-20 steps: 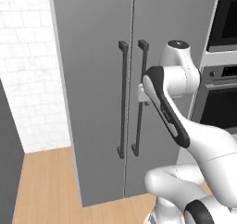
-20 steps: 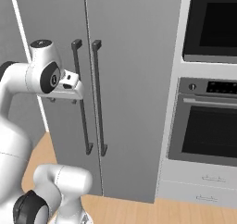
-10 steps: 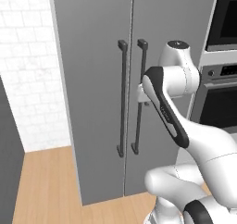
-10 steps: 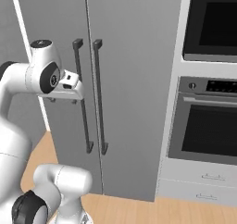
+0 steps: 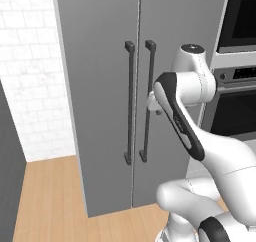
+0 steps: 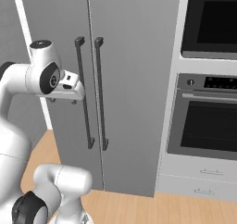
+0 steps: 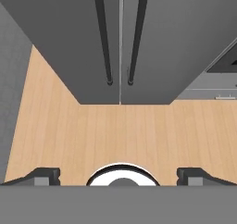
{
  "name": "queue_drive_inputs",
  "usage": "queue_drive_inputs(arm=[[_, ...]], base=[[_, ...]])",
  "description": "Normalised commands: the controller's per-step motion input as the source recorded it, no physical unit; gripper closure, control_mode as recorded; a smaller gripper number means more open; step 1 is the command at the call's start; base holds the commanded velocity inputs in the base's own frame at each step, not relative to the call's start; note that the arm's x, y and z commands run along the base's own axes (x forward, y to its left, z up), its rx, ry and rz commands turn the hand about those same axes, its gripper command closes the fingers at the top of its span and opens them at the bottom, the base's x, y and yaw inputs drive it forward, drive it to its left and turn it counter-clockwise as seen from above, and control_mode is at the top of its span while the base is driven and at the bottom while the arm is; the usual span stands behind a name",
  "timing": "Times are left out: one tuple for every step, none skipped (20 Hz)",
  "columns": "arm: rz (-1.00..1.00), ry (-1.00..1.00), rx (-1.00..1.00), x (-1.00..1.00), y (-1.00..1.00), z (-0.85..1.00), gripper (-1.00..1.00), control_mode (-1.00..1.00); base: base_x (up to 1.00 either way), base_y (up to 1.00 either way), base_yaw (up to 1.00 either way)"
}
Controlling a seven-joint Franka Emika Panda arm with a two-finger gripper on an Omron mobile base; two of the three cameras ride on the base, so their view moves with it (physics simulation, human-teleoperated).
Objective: Grab a lemon wedge from the fridge and one ice cube from the ice bowl, and put them in the glass of lemonade.
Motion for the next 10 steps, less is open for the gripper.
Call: queue_drive_inputs(arm=[[0.0,0.0,0.0,0.0,0.0,0.0,-1.0,1.0],[0.0,0.0,0.0,0.0,0.0,0.0,-1.0,1.0],[0.0,0.0,0.0,0.0,0.0,0.0,-1.0,1.0],[0.0,0.0,0.0,0.0,0.0,0.0,-1.0,1.0],[0.0,0.0,0.0,0.0,0.0,0.0,-1.0,1.0],[0.0,0.0,0.0,0.0,0.0,0.0,-1.0,1.0],[0.0,0.0,0.0,0.0,0.0,0.0,-1.0,1.0],[0.0,-0.26,0.0,-0.45,0.0,0.03,-1.0,-1.0],[0.0,-0.38,0.0,-0.71,0.0,0.1,-1.0,-1.0],[0.0,-0.45,0.0,-0.8,0.02,0.04,-1.0,-1.0]], base=[[0.0,0.0,0.0],[0.0,0.0,0.0],[0.0,0.0,0.0],[0.0,0.0,0.0],[0.0,0.0,0.0],[0.0,0.0,0.0],[-0.06,0.0,0.0],[0.0,0.0,0.0],[0.0,0.0,0.0],[0.0,0.0,0.0]])
